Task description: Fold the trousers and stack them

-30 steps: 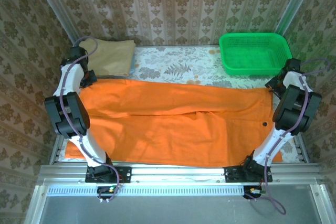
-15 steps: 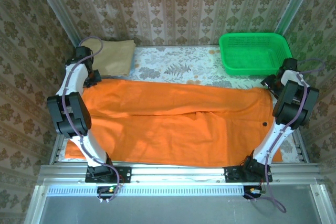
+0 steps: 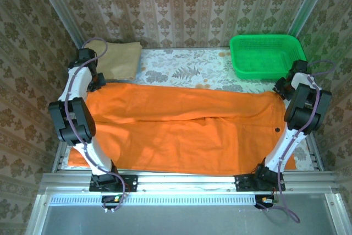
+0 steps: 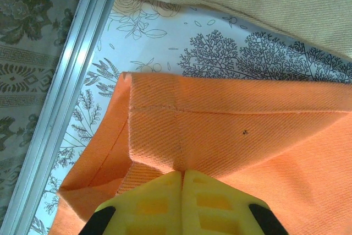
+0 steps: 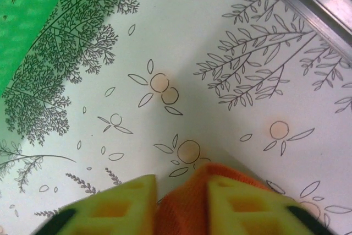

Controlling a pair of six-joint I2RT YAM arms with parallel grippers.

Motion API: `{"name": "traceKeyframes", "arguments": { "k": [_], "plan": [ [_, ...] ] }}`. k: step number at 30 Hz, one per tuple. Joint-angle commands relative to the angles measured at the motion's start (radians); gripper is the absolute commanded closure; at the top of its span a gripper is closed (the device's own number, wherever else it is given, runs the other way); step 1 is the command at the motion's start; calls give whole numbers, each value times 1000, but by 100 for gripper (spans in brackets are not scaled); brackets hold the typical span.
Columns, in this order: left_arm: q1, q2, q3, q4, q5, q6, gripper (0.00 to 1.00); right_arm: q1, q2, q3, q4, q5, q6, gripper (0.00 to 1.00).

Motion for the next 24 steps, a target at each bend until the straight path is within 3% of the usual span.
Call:
{"name": "traceKeyframes", "arguments": {
  "k": [1, 6, 12, 17, 24],
  "plan": [
    [0, -53, 2, 6, 2, 2, 100, 8, -22, 11, 6, -8, 9, 82],
    [0, -85, 0, 25, -16, -4, 100, 17, -94, 3, 7, -6, 16, 100],
    [18, -209, -92, 124, -74, -47, 100, -6, -298, -127, 72, -37, 114, 100],
    [104, -374, -263, 255, -17, -148, 100, -56, -483, -312, 190, -137, 256, 100],
    [170, -598, -452, 378, -28, -161, 100, -152, -692, -446, 217, -258, 323, 100]
  ]
}}
